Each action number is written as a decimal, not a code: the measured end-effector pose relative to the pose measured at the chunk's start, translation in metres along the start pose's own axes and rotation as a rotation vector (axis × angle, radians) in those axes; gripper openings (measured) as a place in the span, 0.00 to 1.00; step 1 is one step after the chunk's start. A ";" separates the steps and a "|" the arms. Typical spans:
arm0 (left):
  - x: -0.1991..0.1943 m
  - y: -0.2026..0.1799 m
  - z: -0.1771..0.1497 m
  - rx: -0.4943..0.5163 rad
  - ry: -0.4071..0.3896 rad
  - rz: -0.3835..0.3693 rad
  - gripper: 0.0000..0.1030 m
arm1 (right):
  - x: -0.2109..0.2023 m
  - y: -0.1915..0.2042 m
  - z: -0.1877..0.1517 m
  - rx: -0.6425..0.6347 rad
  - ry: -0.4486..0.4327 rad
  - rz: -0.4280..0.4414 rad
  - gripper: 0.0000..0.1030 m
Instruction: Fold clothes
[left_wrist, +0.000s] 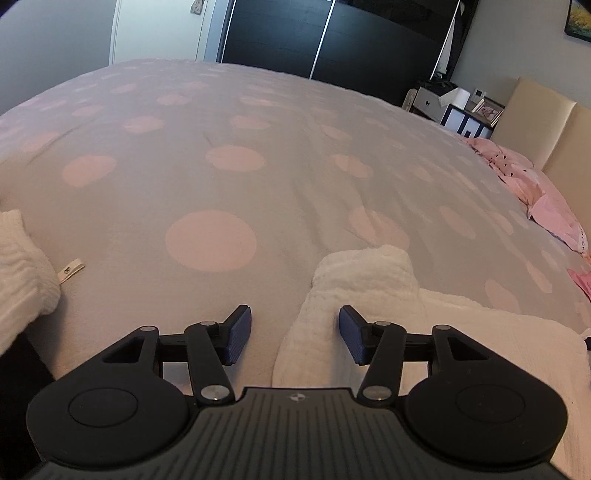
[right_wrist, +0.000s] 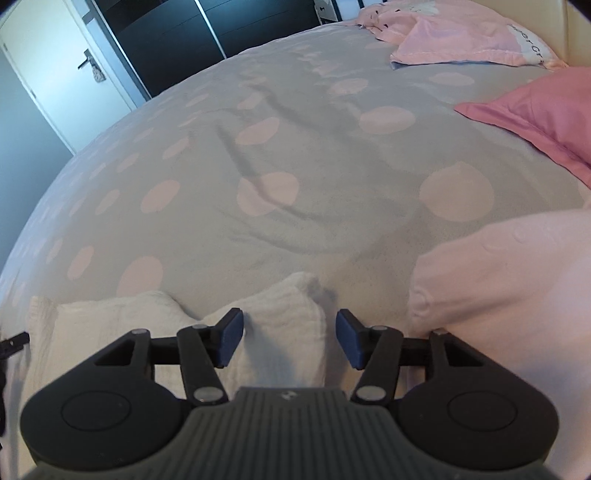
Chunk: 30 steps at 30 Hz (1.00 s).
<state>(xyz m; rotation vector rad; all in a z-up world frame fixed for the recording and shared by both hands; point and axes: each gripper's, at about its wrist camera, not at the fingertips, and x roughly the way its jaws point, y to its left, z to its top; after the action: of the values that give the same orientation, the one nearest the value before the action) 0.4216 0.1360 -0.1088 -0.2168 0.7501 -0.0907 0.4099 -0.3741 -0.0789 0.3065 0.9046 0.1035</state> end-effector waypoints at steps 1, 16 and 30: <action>0.002 -0.003 -0.001 0.007 -0.011 0.002 0.49 | 0.003 -0.001 0.000 -0.014 0.004 -0.006 0.53; -0.084 -0.013 0.032 0.061 -0.249 0.048 0.02 | -0.056 0.017 0.029 -0.086 -0.296 0.003 0.06; -0.052 -0.003 0.026 0.085 -0.159 0.126 0.01 | -0.022 0.039 0.028 -0.101 -0.277 -0.046 0.08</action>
<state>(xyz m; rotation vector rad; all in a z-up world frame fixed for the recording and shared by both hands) 0.4011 0.1452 -0.0550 -0.0936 0.5991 0.0144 0.4203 -0.3476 -0.0340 0.1999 0.6290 0.0616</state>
